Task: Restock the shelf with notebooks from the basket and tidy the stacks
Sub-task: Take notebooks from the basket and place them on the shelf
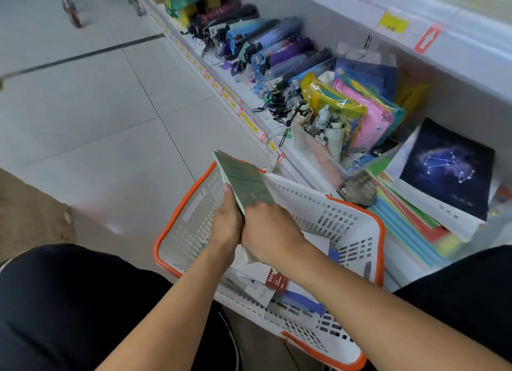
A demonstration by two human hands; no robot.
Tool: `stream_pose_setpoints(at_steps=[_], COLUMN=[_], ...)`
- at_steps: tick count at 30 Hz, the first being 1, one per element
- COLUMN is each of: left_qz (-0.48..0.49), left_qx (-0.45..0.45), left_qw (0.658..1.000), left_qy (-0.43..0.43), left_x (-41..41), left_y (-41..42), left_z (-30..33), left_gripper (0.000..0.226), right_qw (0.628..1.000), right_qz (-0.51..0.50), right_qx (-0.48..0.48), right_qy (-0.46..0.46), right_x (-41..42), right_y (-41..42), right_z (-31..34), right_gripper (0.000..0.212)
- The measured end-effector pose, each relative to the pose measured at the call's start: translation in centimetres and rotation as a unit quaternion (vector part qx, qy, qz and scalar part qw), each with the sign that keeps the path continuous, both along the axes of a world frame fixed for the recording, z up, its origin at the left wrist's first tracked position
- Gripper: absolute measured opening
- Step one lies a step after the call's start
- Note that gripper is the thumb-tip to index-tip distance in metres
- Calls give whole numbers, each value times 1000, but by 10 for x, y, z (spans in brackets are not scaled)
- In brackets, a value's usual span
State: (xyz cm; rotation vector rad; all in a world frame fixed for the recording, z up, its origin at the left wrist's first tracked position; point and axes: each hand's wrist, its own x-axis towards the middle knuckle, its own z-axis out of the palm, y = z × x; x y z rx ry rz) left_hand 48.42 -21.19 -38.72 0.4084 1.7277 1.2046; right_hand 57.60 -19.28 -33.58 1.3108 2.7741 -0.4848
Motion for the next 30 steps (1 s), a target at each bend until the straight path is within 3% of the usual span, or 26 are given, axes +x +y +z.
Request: stream_pose_setpoints(at_steps=[2,5,9,12,13,14,16,17,18,20,22,27,30], left_qz=[-10,10,5,-15,-22,-32,-49,-57,-62,-71,-94,-263,-312], left_qx=[14,27,41,80,95,108,124,129,132,135,146,172,179], left_qw=[1000,999,995,989,987,984,983,984,985,986,983,947,933], left_qy=[-12,-45,-86,-120,-129,-136,-128,-112,-93,-67,-54,-60,-18], left_x=[-1,-4,-21,-32,-35,-36,-34,-33,-31,-26,-17,18,41], left_y=[-2,-2,0,3,5,6,12,17,23,40,61,113,136], left_z=[-1,0,17,44,54,66,89,101,114,140,169,251,279], left_gripper=[66,31,25,24,24,25,28,28,27,32,39,36,19], right_qw=[1000,999,976,917,883,840,741,706,683,662,666,638,579], right_qz=[10,7,-96,-237,-260,-261,-252,-251,-245,-224,-210,-274,-329], right_qx=[5,-35,-170,-270,-328,-397,-504,-523,-534,-544,-526,-374,-321], right_qy=[8,29,93,175,211,262,365,406,435,464,485,614,673], right_x=[0,3,33,73,84,93,99,101,104,112,123,159,178], right_y=[-2,-3,36,78,84,87,86,83,79,75,73,81,91], right_z=[1,-2,6,15,17,20,34,42,51,74,101,179,218], right_gripper=[17,19,40,98,105,97,47,32,32,42,37,25,15])
